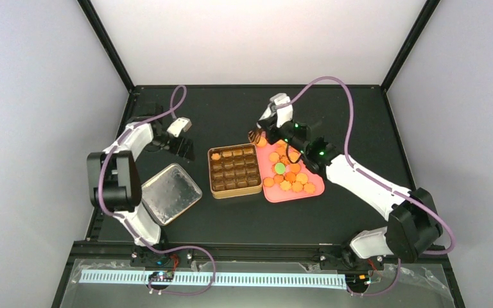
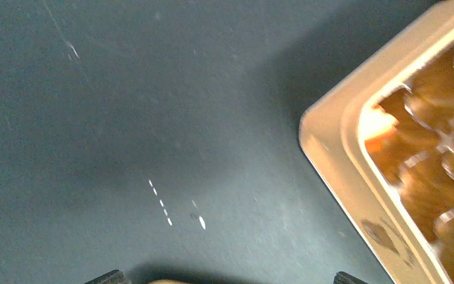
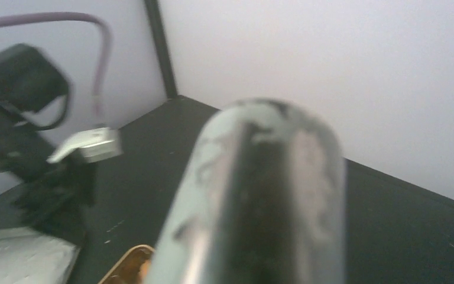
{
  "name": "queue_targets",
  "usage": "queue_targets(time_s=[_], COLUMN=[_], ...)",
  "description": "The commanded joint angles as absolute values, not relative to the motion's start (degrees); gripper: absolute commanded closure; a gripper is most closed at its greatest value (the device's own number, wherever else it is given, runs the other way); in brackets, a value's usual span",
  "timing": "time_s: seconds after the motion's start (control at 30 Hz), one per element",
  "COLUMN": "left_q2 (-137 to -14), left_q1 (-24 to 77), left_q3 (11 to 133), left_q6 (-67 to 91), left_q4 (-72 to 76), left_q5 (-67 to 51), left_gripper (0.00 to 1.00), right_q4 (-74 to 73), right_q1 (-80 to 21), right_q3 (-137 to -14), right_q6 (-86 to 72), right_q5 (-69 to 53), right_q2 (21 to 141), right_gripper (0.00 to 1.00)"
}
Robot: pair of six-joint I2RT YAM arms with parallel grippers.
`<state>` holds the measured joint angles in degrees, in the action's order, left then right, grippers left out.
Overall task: Pack the cookies
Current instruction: Pick up the fake cookies from the plate, then place the fake cookies in the empty pocket of the box.
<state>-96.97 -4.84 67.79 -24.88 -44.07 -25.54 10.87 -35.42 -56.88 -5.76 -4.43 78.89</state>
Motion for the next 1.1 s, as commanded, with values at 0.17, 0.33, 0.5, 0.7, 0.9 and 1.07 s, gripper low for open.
queue_targets(time_s=[0.17, 0.33, 0.5, 0.7, 0.9, 1.07], left_q2=[-106.78, -111.20, -113.57, -115.91, -115.52, -111.70], left_q1=[4.32, 7.94, 10.06, 11.34, 10.76, 6.43], left_q3=[78.20, 81.39, 83.46, 88.78, 90.35, 89.16], left_q6=[-20.83, -21.06, -21.30, -21.15, -21.14, -21.23], left_q4=[-40.18, -42.34, -43.22, -45.69, -48.21, -50.07], left_q5=[-16.16, -15.18, -15.72, -17.68, -17.09, -17.25], left_gripper=[0.09, 0.09, 0.09, 0.09, 0.06, 0.01], right_q4=[8.78, 8.53, 8.54, 8.74, 7.60, 6.70], right_q1=[-43.08, -45.51, -46.25, -46.67, -47.99, -49.54], right_q3=[-61.37, -61.41, -61.57, -62.15, -65.30, -67.91], right_q6=[-0.77, 0.46, 0.79, 1.76, 3.60, 5.54], right_q5=[-2.68, -1.78, -1.71, -1.87, -2.63, -2.68], right_q2=[80.48, 81.87, 82.75, 84.07, 87.58, 90.79], right_gripper=[0.97, 0.97, 0.97, 0.96, 0.96, 0.96])
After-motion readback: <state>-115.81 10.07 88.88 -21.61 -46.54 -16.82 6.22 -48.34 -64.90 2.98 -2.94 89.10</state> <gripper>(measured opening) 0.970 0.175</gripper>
